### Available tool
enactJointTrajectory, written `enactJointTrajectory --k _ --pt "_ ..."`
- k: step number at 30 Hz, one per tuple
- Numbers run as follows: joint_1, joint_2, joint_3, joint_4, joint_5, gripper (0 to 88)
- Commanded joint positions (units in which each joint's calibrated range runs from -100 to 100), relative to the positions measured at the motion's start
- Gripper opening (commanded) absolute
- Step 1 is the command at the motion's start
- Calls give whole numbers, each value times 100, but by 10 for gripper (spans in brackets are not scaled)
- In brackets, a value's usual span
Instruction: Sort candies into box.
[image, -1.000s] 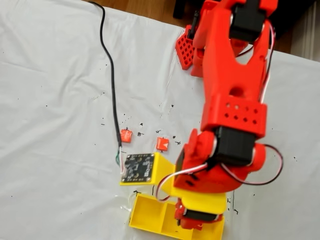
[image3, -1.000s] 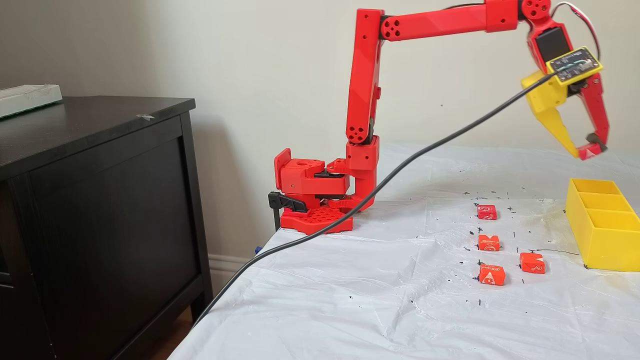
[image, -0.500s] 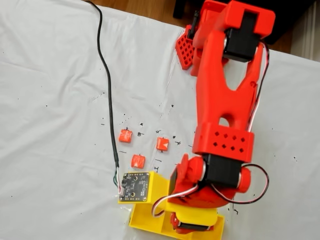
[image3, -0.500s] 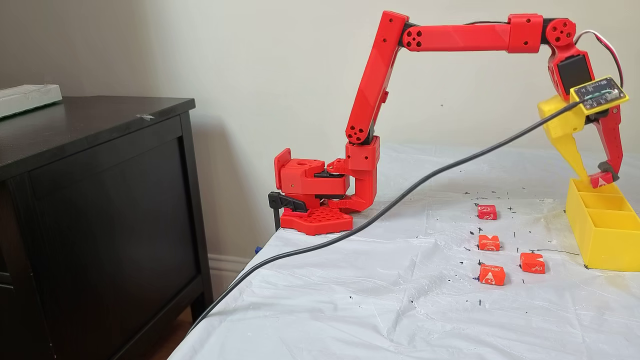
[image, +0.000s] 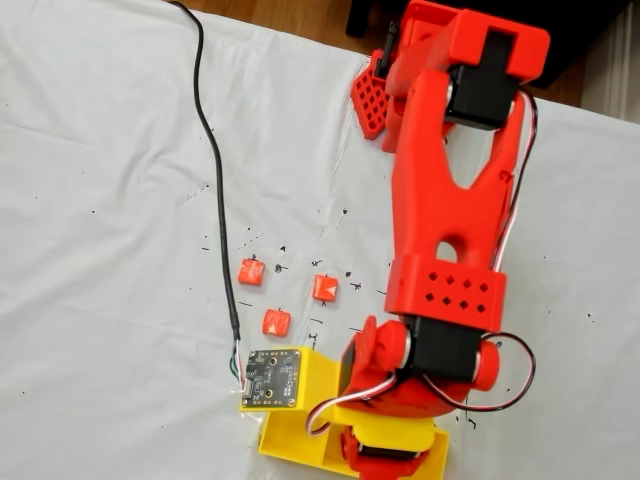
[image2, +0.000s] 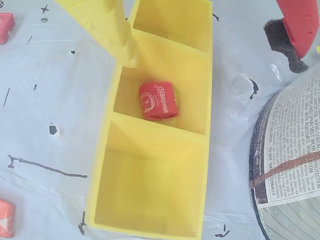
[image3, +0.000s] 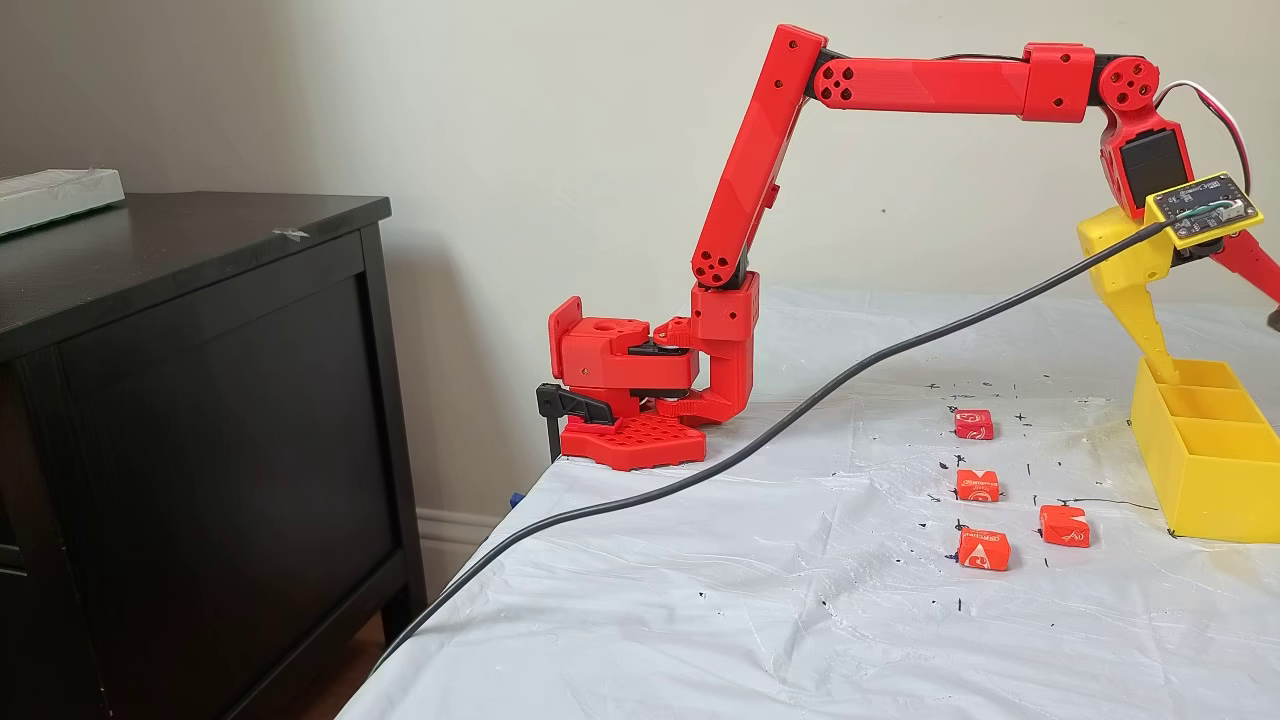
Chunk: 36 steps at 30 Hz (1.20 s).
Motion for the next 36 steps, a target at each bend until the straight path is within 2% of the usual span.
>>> enactJointTrajectory --k 1,5,6,19,27,36 --pt "-150 -497 -392 152 15 361" --pt "-204 -1226 190 398 -10 50" --pt "-222 -1404 381 422 -24 2" --pt "-747 -3236 3222 390 59 2" --pt "-929 -3075 4077 226 142 227" --pt "-965 -3024 4687 62 259 289"
